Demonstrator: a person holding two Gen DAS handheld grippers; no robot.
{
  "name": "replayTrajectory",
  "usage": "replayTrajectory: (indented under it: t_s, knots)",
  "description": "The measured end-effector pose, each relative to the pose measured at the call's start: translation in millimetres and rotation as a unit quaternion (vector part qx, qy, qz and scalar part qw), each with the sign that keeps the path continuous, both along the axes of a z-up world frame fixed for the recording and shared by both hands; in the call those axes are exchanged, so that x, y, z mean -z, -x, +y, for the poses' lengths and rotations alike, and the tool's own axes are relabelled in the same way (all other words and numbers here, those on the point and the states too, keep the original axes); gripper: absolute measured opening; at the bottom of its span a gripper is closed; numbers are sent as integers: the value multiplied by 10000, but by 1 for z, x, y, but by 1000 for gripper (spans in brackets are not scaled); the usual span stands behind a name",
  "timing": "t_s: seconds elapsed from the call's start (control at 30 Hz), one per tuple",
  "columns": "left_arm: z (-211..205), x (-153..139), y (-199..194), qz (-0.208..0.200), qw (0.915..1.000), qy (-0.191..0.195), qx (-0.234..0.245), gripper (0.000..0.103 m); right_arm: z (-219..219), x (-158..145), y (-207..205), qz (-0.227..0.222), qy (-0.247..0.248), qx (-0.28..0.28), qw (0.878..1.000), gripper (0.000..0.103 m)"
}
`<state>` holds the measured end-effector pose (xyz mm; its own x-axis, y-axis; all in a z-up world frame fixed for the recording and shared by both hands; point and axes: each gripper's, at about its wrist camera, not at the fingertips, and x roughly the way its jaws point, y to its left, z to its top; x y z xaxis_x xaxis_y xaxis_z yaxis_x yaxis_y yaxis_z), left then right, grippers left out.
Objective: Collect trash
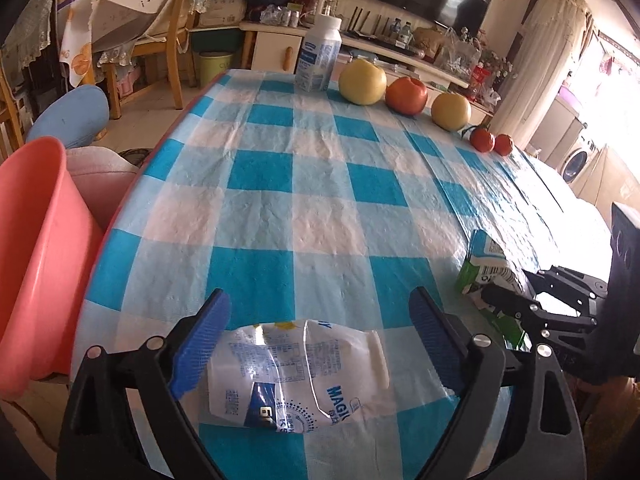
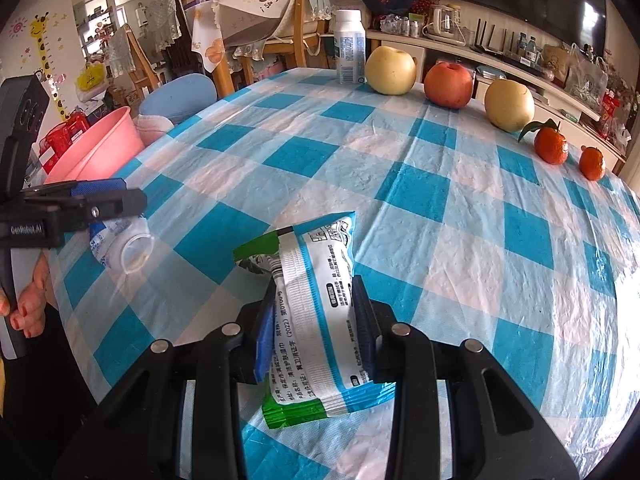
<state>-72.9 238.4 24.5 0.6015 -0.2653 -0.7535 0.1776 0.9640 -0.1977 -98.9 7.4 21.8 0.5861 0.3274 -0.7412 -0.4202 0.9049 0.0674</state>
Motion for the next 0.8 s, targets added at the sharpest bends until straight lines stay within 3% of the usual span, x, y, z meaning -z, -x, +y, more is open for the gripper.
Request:
replayTrajectory:
  t_s: [0.13, 0.27, 0.4, 0.57, 0.8]
  knots:
    - [-8, 1, 3, 46, 9995, -287, 111, 91, -1, 0, 1, -7, -5, -17, 10000, 36]
    - [-1, -2, 11, 99, 9997, -200, 117, 92, -2, -1, -1, -4, -39, -50, 10000, 36]
    - [6, -1, 19, 153, 9986, -474, 202, 94, -2, 0, -2, 23, -112, -106, 9999, 36]
    - [24, 2, 18, 415, 9991, 0, 36, 94, -3, 0, -3, 50, -188, -134, 9997, 36]
    - [-1, 13, 19, 620, 9976, -275, 149, 94, -2, 0, -1, 38, -228, -194, 9995, 36]
